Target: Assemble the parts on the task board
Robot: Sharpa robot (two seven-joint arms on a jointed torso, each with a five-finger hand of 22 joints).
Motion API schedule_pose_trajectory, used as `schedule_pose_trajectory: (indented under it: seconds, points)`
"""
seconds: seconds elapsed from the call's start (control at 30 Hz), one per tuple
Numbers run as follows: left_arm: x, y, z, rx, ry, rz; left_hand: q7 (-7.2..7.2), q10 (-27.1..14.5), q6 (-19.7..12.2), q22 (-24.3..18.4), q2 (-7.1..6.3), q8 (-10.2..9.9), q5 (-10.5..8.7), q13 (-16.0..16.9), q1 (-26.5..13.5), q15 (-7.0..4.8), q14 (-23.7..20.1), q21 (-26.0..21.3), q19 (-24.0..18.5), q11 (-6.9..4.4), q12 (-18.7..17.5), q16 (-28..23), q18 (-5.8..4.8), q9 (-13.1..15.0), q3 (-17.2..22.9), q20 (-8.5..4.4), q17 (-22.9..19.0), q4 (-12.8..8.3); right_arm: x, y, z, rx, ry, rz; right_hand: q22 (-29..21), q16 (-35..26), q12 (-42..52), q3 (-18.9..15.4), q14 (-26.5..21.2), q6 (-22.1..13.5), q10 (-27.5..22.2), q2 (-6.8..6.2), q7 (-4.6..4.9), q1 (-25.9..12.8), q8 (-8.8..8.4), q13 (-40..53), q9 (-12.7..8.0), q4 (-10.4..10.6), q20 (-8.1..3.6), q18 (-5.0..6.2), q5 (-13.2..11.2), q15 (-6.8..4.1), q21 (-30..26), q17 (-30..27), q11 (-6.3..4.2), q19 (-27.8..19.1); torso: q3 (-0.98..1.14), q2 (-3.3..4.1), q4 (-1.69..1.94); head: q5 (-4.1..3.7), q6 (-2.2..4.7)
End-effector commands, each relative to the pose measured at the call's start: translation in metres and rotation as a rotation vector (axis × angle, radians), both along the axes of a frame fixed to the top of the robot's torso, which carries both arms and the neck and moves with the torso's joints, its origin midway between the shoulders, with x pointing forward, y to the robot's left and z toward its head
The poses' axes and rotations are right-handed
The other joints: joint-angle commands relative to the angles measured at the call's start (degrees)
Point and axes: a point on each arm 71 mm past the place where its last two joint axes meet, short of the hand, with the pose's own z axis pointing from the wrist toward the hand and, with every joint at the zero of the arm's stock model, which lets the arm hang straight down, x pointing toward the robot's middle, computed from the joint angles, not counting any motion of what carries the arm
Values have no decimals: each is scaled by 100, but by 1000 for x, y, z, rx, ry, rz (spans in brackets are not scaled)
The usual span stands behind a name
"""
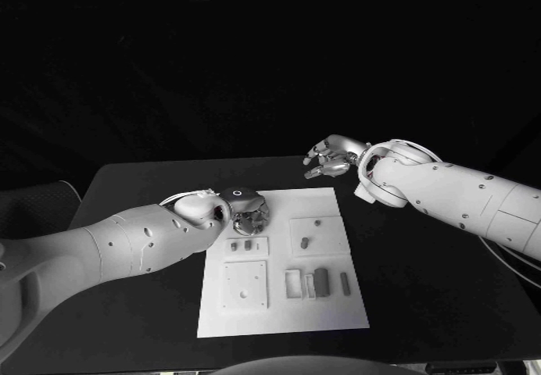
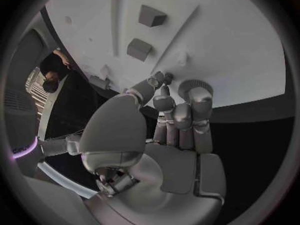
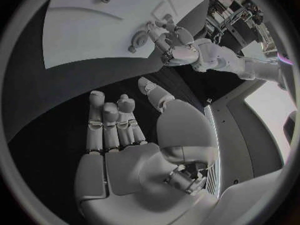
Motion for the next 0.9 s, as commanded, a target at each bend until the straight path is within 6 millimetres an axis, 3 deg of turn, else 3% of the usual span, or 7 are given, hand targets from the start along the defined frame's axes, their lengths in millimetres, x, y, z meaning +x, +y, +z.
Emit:
schedule_pose_trajectory:
  seconds: [0.03, 0.47, 0.9]
  points:
    - [1, 1, 0, 5, -8, 10, 161, -33, 78, 104, 16, -49, 29, 5, -4, 28, 10, 40, 1, 97, -40, -6, 610, -20, 30, 33, 8, -15, 0, 1, 0, 1, -4, 8, 19, 28, 30, 8, 0, 3, -27, 20, 31, -48, 19, -10, -6, 42, -26, 82, 33, -52, -16, -7, 5, 17, -2, -1, 0, -5, -3]
    - [3, 3, -5, 32, 15, 33, 196, 9, -352, 80, -230, -304, 5, -22, -95, 63, 29, 29, 14, 132, -89, -35, 644, -193, -50, 76, 7, 0, -1, 2, 1, 2, -4, 10, 19, 29, 31, 8, 1, 3, -27, 18, 31, -48, 19, -12, -7, 44, -27, 82, 33, -53, -15, -8, 5, 18, -6, 0, 0, -7, -10]
    - [4, 2, -7, 37, 23, 29, 199, 28, -324, 74, -162, -284, 4, -23, -121, 67, 46, 25, 31, 134, -93, -38, 655, -201, -45, 82, 11, 73, -1, 3, 1, 2, -4, 13, 19, 29, 32, 9, 1, 3, -27, 17, 30, -48, 19, -14, -8, 47, -28, 82, 34, -53, -15, -10, 4, 18, -4, -1, 1, -16, -21]
